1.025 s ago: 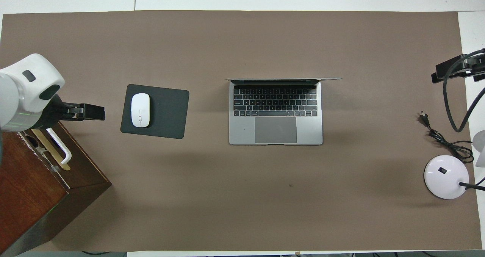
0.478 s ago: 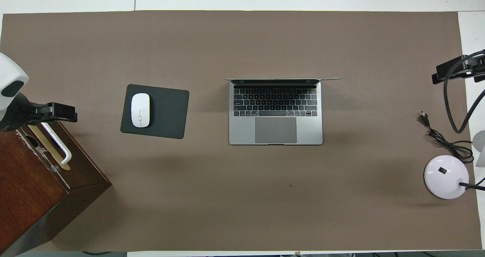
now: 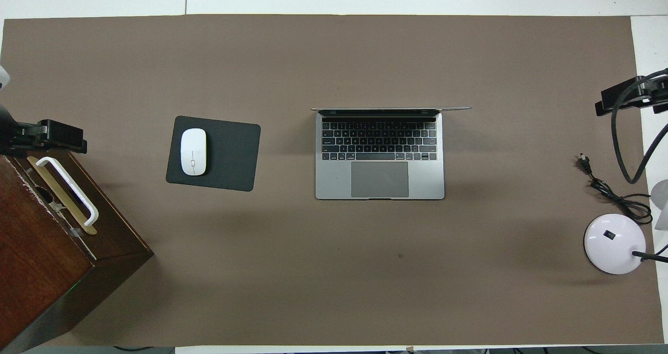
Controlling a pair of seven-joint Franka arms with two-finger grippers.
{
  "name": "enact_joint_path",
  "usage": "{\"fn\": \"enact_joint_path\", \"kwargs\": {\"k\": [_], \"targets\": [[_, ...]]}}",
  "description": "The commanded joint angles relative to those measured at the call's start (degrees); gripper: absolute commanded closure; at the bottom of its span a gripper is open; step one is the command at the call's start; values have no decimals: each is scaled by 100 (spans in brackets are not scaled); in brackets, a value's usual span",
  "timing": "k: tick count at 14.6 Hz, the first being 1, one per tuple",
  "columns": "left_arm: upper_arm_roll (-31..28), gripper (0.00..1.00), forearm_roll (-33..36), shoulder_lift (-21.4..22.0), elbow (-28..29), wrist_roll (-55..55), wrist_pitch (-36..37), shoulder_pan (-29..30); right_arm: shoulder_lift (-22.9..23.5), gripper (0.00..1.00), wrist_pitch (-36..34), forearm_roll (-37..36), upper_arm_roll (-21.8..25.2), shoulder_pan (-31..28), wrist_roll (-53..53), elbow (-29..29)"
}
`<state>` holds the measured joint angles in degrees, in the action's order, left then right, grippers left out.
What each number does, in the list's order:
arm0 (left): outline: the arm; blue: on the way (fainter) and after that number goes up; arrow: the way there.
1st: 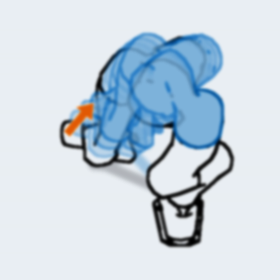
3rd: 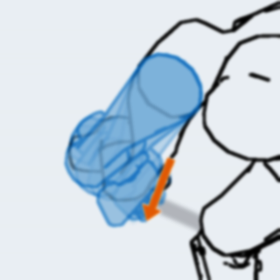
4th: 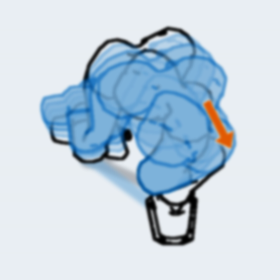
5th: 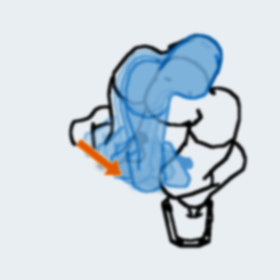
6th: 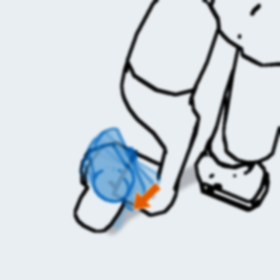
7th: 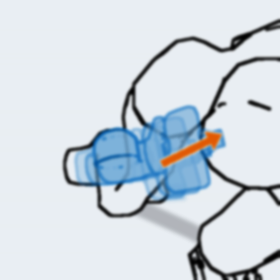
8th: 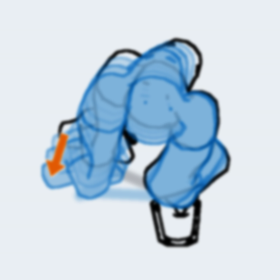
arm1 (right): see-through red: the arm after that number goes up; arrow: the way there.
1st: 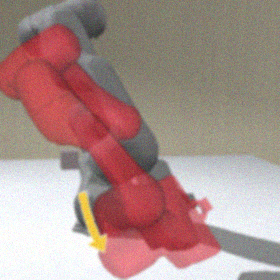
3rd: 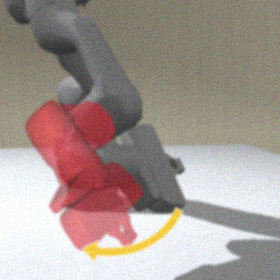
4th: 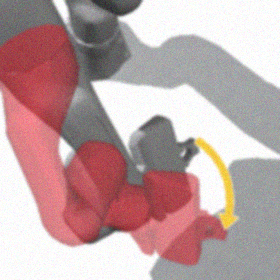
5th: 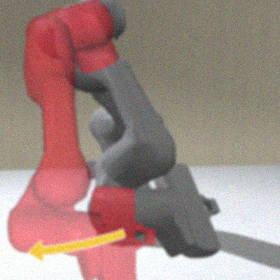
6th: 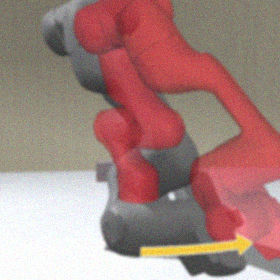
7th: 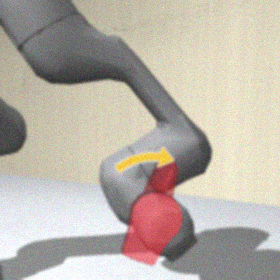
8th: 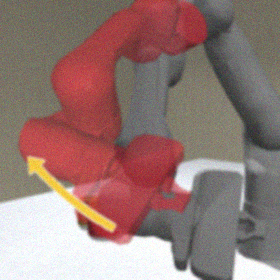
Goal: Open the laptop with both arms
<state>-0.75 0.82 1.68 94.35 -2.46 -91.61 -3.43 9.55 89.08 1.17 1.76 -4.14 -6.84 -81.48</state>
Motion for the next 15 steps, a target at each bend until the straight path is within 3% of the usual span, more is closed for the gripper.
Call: {"fn": "enact_joint_path", "kwargs": {"k": [1,3,15], "targets": [[-13,0,120,-151,-207,35,213,-35,-146,0,74,85,-36,-52,104,-192],[-22,0,68,-90,3,35,126,-17,-146,0,65,93,-36,-52,104,-192],[-22,0,-144,-54,48,44,73,-8,-155,0,83,93,-36,-52,113,-210]]}}
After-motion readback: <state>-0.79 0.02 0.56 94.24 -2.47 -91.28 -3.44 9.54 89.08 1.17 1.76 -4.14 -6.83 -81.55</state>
